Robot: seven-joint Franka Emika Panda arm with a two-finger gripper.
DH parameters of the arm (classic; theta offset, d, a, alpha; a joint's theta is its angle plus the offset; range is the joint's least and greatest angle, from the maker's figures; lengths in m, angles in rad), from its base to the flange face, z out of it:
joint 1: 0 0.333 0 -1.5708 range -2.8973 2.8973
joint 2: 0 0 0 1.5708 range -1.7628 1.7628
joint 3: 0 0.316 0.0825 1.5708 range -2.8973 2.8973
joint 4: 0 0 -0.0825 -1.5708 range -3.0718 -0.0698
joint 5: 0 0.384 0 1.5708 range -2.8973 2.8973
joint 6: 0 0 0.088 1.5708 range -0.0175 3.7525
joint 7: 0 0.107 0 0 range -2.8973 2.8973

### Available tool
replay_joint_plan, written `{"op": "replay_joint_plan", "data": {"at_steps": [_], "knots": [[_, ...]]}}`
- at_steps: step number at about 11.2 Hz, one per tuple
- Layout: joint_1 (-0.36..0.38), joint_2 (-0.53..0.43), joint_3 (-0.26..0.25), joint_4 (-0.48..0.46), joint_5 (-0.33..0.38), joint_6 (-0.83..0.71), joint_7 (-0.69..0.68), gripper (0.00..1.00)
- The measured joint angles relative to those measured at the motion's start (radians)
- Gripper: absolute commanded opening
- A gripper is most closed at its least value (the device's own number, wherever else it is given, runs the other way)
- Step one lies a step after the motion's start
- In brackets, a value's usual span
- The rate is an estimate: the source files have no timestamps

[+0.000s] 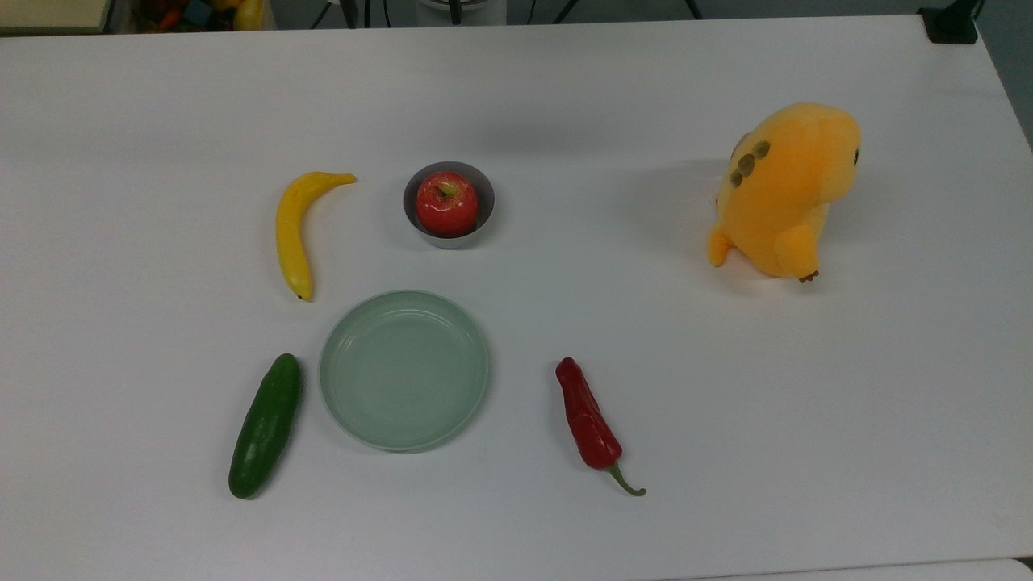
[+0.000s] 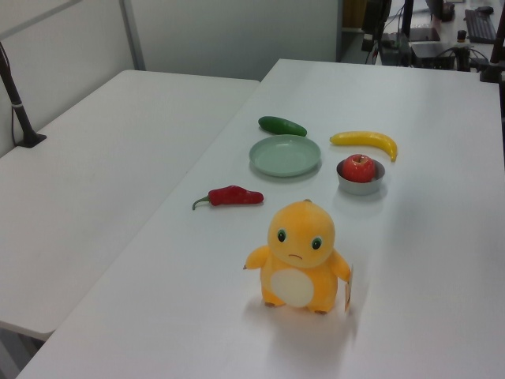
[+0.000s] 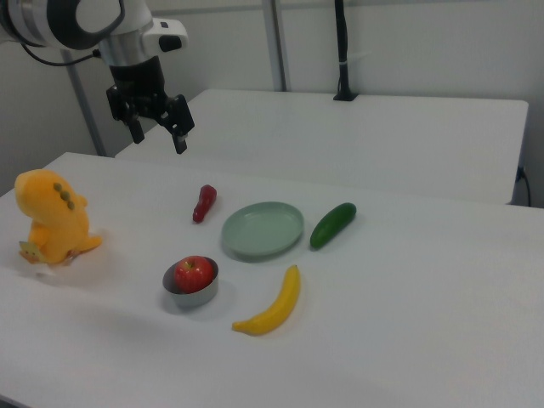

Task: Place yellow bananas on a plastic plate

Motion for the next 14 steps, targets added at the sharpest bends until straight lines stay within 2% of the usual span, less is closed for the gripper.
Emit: {"op": "replay_joint_plan", "data": {"at_steps": [7, 11, 14], "knots": [[-0.001, -0.001, 0.005, -0.060, 0.000, -0.034, -0.002, 1.00], [-0.005, -0.001, 0.005, -0.113, 0.000, -0.078, -0.093, 1.00], [-0.016, 0.001, 0.005, -0.169, 0.000, -0.083, -0.107, 1.00]]}}
